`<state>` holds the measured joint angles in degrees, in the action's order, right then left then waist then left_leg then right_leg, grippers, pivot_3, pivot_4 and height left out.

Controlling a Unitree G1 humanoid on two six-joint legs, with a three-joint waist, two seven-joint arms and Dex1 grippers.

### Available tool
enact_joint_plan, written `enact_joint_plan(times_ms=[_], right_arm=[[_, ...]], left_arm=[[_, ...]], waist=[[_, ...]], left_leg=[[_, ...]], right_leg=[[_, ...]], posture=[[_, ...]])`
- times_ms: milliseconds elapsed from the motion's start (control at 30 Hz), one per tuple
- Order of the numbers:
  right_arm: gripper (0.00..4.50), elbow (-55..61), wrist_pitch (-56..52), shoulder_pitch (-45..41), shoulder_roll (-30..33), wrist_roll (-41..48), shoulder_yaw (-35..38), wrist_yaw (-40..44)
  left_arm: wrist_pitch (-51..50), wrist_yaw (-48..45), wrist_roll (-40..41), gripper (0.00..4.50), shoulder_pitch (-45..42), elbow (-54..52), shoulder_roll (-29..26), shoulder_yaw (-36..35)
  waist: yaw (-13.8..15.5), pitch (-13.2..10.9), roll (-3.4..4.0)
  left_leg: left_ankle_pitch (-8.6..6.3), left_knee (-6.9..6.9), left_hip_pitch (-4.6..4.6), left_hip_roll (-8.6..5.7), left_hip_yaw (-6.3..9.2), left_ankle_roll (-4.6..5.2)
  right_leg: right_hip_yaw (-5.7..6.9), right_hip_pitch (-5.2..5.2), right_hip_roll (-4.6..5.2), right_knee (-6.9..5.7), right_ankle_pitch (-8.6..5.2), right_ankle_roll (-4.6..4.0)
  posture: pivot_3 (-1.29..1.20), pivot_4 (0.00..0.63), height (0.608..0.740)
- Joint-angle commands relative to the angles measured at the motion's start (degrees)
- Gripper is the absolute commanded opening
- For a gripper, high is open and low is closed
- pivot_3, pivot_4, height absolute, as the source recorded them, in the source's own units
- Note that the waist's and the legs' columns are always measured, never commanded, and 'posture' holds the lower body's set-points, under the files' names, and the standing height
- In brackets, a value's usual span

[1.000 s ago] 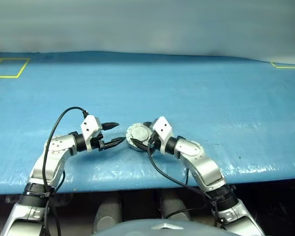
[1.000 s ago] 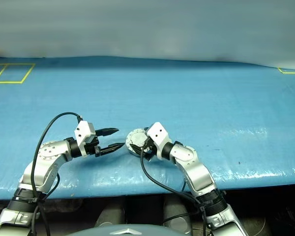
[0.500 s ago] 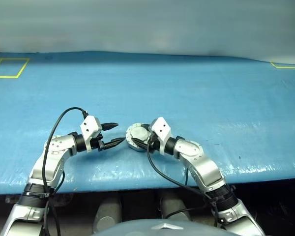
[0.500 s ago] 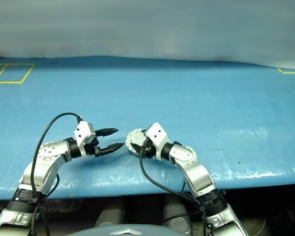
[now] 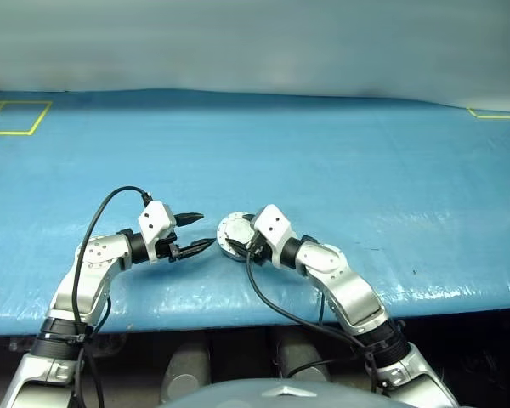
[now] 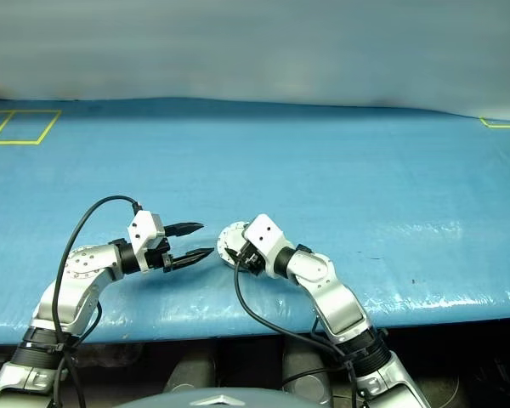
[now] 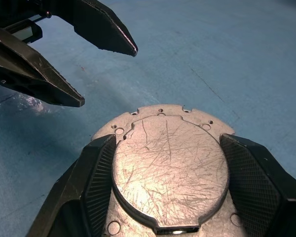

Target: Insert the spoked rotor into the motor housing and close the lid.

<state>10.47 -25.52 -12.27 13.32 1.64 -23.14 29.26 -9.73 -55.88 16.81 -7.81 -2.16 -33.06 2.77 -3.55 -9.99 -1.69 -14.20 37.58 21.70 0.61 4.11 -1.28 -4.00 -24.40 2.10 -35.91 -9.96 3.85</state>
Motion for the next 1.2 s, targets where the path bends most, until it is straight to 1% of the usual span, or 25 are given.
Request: enact_joint_plan(times_ms=[33, 233, 367, 467, 700, 733, 833, 1200], right_arm=[[3.02, -3.6, -2.4, 1.7, -0.9, 1.3, 1.4, -0.3], [3.02, -3.4, -2.2, 2.0, -0.8, 1.5, 1.4, 0.0], [3.02, -3.3, -1.9, 2.1, -0.8, 1.2, 1.2, 0.0], [3.02, -3.1, -1.9, 2.2, -0.7, 1.1, 1.2, 0.0], [3.02, -2.9, -1.7, 2.2, -0.6, 0.7, 1.3, -0.5], [3.02, -2.8, -1.6, 2.3, -0.6, 0.7, 1.3, -0.5], [3.02, -2.7, -1.6, 2.5, -0.6, 0.6, 1.3, -0.7], [3.02, -2.8, -1.9, 2.0, -0.4, 0.9, 1.4, -0.7]], left_arm=[[0.1, 0.4, 0.2, 3.29, -0.5, -0.3, -0.1, -0.7], [-1.4, 1.7, 0.5, 3.29, -1.7, -0.2, 0.8, -0.5], [-5.3, 4.2, 0.5, 3.29, -4.0, 1.0, 2.6, -0.2], [-7.7, 5.0, 0.5, 2.64, -5.8, 2.3, 3.6, 0.2], [-7.7, 4.4, -0.9, 0.29, -8.2, 4.8, 4.9, 2.7], [-7.7, 4.3, -0.8, 0.04, -8.4, 4.7, 5.2, 3.0], [-7.9, 3.8, -0.2, 0.04, -8.4, 4.4, 5.7, 3.3], [-10.3, 1.1, -0.5, 0.04, -6.5, 3.1, 4.5, 5.5]], waist=[[0.0, 0.0, -0.02], [-0.1, 0.0, -0.02], [0.0, 0.0, -0.04], [-0.1, 0.1, -0.04], [-0.1, 0.1, -0.04], [-0.1, 0.1, -0.04], [-0.1, 0.1, -0.04], [0.0, 0.1, -0.05]], left_leg=[[0.00, 0.00, -0.02, 0.01, 0.00, 0.00], [0.00, 0.01, -0.03, 0.03, -0.02, 0.01], [0.00, 0.01, -0.03, 0.02, -0.01, 0.00], [0.00, 0.01, -0.03, 0.01, 0.00, 0.00], [0.00, -0.01, -0.02, 0.01, 0.00, 0.00], [0.00, -0.01, -0.02, 0.01, 0.00, 0.00], [0.00, -0.01, -0.03, 0.01, 0.01, 0.00], [0.00, -0.01, -0.03, 0.01, 0.01, 0.00]], right_leg=[[0.00, 0.01, 0.00, 0.00, 0.00, 0.00], [0.01, 0.02, -0.01, -0.01, 0.00, 0.00], [0.02, 0.02, -0.01, -0.01, 0.00, 0.00], [0.03, 0.03, -0.01, -0.01, 0.00, 0.00], [0.03, 0.03, 0.00, 0.00, 0.00, 0.00], [0.03, 0.03, -0.01, 0.00, 0.00, 0.00], [0.03, 0.03, -0.01, 0.00, 0.00, 0.00], [0.02, 0.04, 0.00, 0.01, -0.01, 0.00]], posture=[[0.00, 0.150, 0.740], [0.00, 0.150, 0.740], [0.00, 0.150, 0.740], [0.00, 0.150, 0.740], [0.00, 0.150, 0.740], [0.00, 0.150, 0.740], [0.00, 0.150, 0.740], [0.00, 0.150, 0.740]])
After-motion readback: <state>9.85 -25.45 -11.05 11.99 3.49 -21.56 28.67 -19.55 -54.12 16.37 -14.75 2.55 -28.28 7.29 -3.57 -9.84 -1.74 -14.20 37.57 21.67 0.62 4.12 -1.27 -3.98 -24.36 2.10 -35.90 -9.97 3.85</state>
